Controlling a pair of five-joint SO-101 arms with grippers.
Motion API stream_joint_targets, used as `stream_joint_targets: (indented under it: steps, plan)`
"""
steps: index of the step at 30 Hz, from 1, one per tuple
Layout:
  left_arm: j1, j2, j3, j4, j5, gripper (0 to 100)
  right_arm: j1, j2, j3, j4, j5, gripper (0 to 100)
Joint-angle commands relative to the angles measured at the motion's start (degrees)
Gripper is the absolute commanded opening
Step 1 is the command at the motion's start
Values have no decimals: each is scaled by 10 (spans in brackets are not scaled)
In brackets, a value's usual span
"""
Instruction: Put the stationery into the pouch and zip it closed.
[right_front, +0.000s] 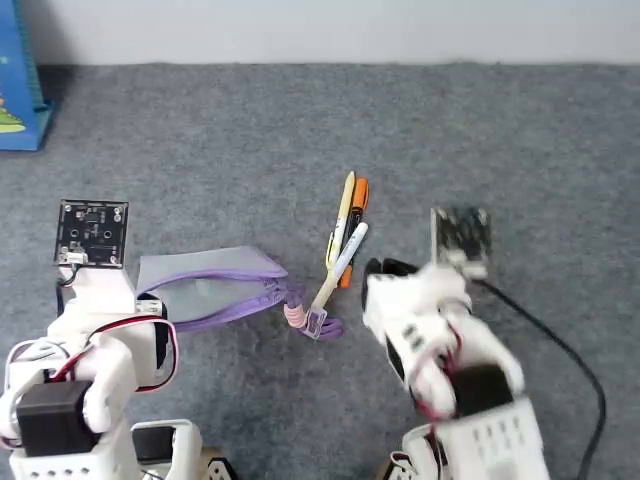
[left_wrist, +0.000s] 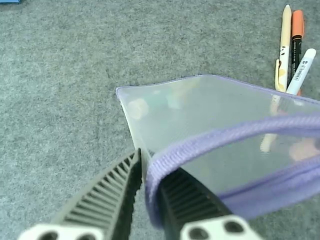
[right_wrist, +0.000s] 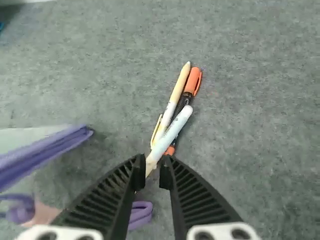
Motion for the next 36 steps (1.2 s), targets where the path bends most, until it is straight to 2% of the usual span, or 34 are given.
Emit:
stream_joint_targets:
  steps: [1,9,12,18,23,29,36]
  plan:
    - [-1,4,-3,10,6,12,9,183,-125,3,-6,58]
    - [-1,4,-3,10,6,12,15,496,-332,0,-18,62]
    - [-1,4,3,10,6,12,18,594,-401,-1,-45,63]
    - [0,4,7,10,6,12,15,751,-508,3,-46,63]
    - [1,4,7,10,6,12,4,804,-541,3,-45,89]
    - [2,4,7,10,6,12,-7,823,-541,0,-44,273]
    - [3,4,6,10,6,12,-4,852,-541,-9,-43,275]
